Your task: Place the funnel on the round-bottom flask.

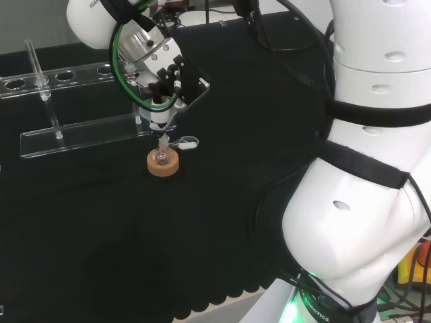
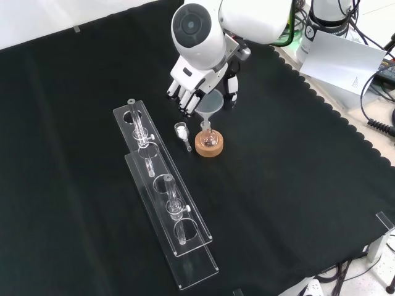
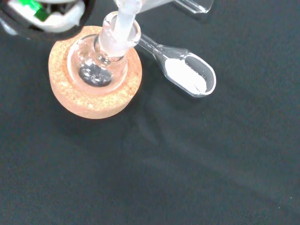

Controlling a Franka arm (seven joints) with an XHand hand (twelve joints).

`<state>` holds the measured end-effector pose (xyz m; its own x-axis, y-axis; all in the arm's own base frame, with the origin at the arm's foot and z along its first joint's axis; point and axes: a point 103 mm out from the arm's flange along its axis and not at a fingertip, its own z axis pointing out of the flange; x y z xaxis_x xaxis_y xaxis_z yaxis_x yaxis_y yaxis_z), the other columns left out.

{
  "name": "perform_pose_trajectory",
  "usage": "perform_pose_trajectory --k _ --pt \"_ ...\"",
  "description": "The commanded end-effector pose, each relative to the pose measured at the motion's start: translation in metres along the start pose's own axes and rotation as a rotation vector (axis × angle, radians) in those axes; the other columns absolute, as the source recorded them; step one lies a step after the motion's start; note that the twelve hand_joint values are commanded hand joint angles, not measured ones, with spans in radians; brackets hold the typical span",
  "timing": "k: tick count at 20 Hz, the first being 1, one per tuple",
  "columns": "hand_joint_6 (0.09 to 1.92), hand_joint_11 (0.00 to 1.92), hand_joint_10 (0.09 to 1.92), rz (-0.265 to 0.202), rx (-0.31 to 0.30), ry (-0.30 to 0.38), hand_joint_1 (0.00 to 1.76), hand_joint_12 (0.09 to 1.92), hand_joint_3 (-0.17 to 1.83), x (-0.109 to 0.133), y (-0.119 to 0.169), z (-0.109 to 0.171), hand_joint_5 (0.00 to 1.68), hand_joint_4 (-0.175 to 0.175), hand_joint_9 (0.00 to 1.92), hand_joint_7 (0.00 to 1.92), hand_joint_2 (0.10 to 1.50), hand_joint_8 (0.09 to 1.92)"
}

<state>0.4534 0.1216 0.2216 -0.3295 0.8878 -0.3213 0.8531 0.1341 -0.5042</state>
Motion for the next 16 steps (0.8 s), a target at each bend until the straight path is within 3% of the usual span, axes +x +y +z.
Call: perform_pose_trajectory --k 1,16 --pt "0.86 0.35 0.71 -0.003 0.003 0.011 0.88 1.33 0.67 0.003 0.001 0.003 0.56 -0.036 0.83 0.45 0.64 0.79" --pt "0.86 0.36 0.71 -0.02 -0.006 0.004 0.88 1.33 0.67 0.019 -0.003 -0.002 0.55 -0.039 0.83 0.43 0.64 0.79"
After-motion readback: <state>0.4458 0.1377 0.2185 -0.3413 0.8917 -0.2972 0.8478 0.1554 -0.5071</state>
